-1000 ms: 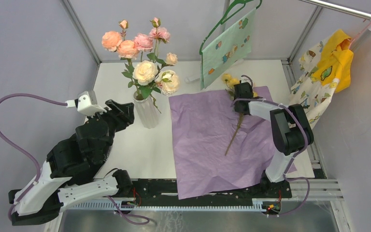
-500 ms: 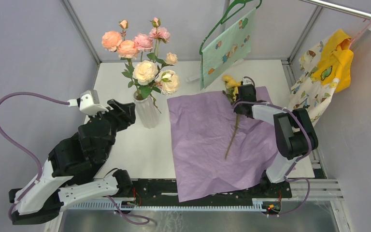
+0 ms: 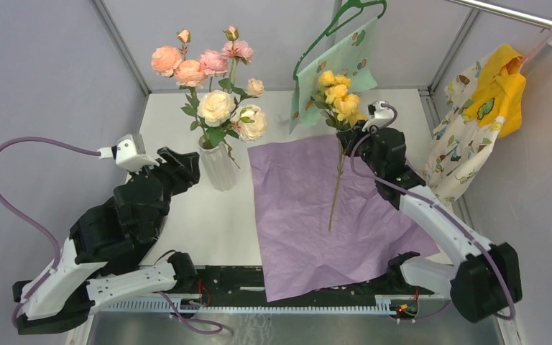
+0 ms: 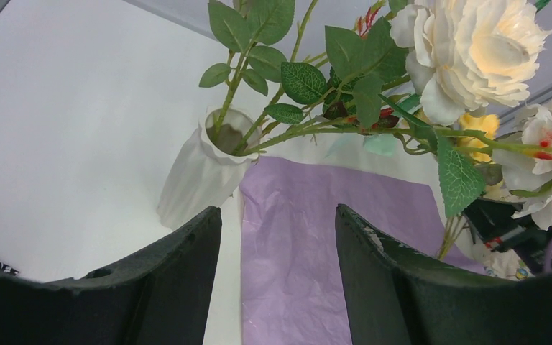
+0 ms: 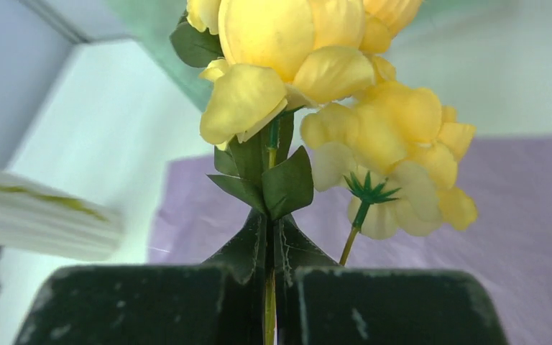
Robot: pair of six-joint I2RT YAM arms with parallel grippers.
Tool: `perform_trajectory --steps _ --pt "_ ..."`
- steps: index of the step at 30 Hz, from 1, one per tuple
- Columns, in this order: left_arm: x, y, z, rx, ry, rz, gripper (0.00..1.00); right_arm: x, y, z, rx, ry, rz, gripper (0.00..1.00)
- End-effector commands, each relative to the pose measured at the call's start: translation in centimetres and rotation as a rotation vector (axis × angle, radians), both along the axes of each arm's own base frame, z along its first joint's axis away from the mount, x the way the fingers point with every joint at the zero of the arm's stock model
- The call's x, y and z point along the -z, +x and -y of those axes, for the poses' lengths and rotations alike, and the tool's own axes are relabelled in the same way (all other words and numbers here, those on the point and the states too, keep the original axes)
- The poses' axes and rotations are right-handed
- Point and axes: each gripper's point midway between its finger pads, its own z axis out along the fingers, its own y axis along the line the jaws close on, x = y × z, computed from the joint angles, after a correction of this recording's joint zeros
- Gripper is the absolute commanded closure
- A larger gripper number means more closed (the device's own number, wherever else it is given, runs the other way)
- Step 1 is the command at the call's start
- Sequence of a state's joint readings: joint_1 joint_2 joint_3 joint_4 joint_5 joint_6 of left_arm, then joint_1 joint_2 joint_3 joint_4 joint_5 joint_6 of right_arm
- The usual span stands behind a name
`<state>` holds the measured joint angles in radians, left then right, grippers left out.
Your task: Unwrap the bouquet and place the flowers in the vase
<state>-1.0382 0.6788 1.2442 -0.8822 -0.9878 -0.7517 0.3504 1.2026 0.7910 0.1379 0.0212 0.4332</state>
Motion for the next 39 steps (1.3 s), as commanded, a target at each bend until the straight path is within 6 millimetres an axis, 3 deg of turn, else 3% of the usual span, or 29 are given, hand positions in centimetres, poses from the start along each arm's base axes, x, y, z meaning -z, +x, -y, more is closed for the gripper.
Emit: perform_trajectory --steps 1,3,6,11,13,19,24,28,35,39 --pt "-1.8 -0.3 -1.9 -0.053 -0.001 0.036 0.34 -12.7 -3.6 -3.3 -0.134 0.091 0.411 1.0" --pt "-2.1 -0.6 -3.1 -0.085 -0.009 0.043 0.34 -17.4 -6.4 -4.3 -0.18 0.114 0.569 1.0" --pt "-2.4 -1.3 -5.3 -0.141 -0.038 0.058 0.35 -22.7 -10.6 -4.8 -0.255 0.187 0.773 1.0" --pt "-2.2 -2.2 -8.1 -0.216 -0.05 0.069 0.34 -28.6 -17.5 -5.8 -0.451 0.302 1.045 1.0" --pt "-2.0 -2.5 -8.8 -0.232 -0.042 0.064 0.34 -30.3 -19.1 -6.5 -0.514 0.331 1.094 1.0" --pt "-1.8 -2.7 -9.4 -0.257 -0.034 0.055 0.34 -33.8 -21.9 -10.5 -0.726 0.415 1.152 1.0" --pt "-1.7 -2.8 -9.8 -0.27 -0.022 0.052 0.34 -36.4 -25.1 -15.8 -0.941 0.485 1.157 1.0" --pt "-1.7 -3.0 -10.2 -0.278 -0.017 0.048 0.34 -37.5 -26.4 -20.6 -1.039 0.471 1.157 1.0" --pt "-1.7 -3.7 -11.5 -0.289 -0.037 0.051 0.35 -37.4 -24.5 -27.6 -1.089 0.443 1.142 1.0" --pt "-1.5 -4.1 -12.2 -0.293 -0.048 0.054 0.35 -37.1 -22.9 -30.5 -1.082 0.425 1.176 1.0"
